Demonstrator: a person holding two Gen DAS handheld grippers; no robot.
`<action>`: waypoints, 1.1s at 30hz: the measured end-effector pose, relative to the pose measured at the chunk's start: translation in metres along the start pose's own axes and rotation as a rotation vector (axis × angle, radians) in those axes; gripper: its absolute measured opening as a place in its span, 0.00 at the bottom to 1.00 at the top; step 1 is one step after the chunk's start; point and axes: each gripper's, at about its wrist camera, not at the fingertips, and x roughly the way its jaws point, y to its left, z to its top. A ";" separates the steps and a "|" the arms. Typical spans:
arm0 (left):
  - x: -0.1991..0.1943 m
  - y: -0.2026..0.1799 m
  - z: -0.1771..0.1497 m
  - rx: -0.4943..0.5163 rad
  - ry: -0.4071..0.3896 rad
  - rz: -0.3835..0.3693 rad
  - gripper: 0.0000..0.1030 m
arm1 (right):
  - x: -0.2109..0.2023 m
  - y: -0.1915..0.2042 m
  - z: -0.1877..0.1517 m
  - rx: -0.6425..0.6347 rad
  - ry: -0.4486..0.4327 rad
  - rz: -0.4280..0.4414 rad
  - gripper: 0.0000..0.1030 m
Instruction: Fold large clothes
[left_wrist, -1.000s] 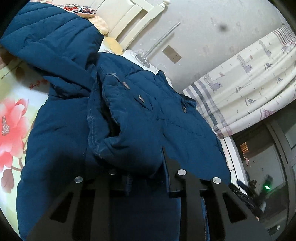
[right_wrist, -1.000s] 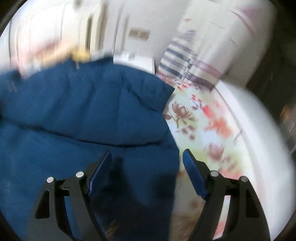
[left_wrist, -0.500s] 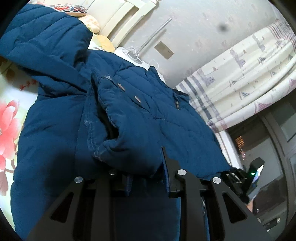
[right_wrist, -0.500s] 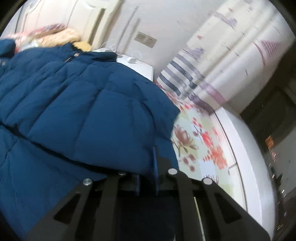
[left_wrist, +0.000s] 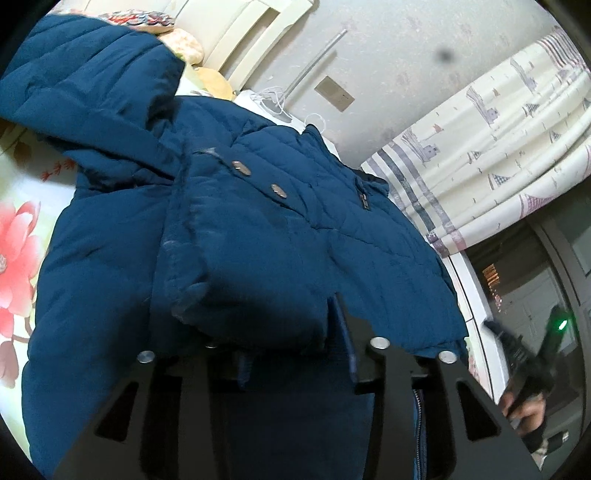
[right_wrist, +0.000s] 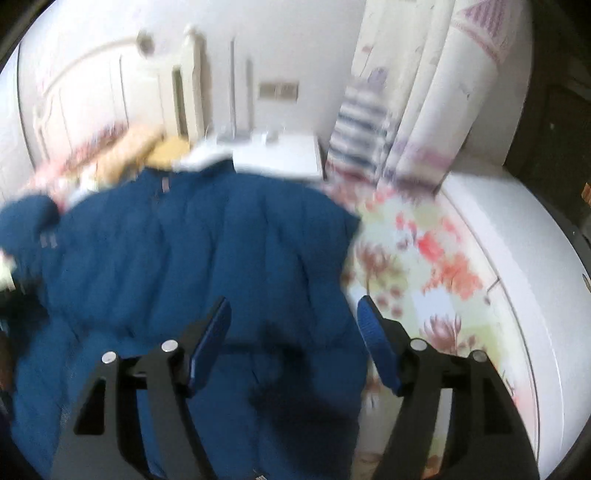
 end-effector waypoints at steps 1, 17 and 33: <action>0.001 -0.003 0.000 0.015 0.001 0.008 0.43 | 0.003 0.008 0.009 -0.014 -0.025 0.038 0.68; -0.052 0.013 0.002 -0.072 -0.279 0.104 0.60 | 0.128 0.022 0.018 0.053 0.152 0.030 0.70; 0.000 -0.023 0.008 0.155 -0.066 0.127 0.84 | 0.077 0.048 0.023 0.049 0.063 0.052 0.76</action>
